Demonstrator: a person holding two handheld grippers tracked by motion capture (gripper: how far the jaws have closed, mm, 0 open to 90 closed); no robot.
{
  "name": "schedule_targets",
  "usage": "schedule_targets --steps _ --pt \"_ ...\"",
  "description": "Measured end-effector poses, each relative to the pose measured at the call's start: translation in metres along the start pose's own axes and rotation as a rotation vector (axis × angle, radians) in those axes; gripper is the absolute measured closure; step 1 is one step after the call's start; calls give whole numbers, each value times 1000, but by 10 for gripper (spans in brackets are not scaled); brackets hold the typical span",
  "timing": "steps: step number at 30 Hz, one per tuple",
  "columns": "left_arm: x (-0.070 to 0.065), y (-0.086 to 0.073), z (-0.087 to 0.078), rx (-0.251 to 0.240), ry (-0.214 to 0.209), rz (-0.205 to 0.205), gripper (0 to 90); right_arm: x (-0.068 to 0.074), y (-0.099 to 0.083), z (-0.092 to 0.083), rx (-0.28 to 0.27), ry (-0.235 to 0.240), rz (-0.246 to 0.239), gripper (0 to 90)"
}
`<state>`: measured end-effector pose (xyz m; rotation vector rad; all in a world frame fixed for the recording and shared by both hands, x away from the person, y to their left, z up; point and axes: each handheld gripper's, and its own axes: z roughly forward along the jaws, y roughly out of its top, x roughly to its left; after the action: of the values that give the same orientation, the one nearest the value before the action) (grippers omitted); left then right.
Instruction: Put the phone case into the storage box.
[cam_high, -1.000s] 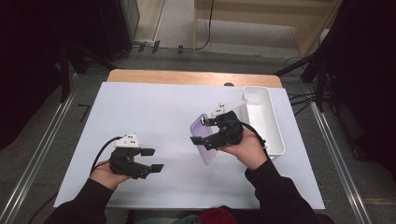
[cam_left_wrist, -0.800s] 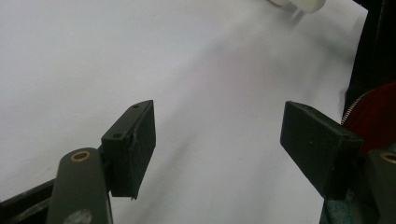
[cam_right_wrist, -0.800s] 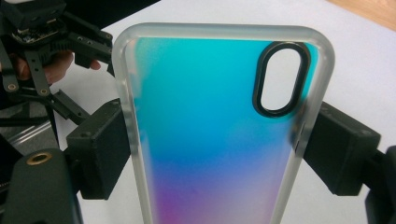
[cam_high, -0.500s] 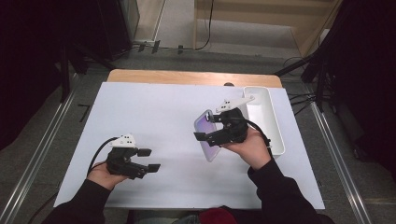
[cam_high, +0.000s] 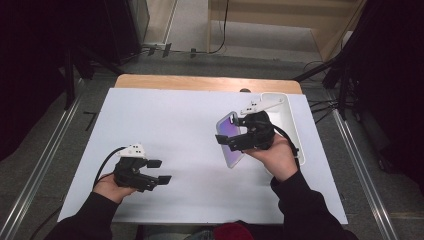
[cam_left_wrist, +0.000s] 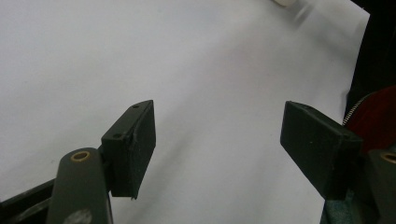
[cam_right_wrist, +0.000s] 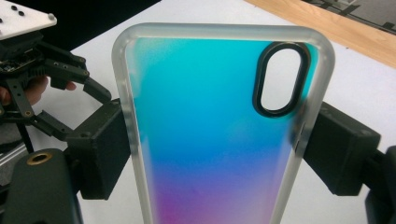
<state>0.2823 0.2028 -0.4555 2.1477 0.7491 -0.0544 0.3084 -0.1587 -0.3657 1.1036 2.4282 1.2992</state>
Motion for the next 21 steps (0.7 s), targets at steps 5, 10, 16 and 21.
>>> schedule_targets --steps 5,10,16,21 --pt "0 0 0 -1 -5 -2 265 -1 1 -6 -9 -25 6 147" --pt "0 0 0 7 -7 0 265 -9 2 -17 -26 -62 26 147" --pt "1 -1 1 10 -11 -7 265 -16 2 -28 -44 -89 48 147" --pt "1 -1 1 11 -11 -4 265 -22 2 -38 -56 -109 60 147"
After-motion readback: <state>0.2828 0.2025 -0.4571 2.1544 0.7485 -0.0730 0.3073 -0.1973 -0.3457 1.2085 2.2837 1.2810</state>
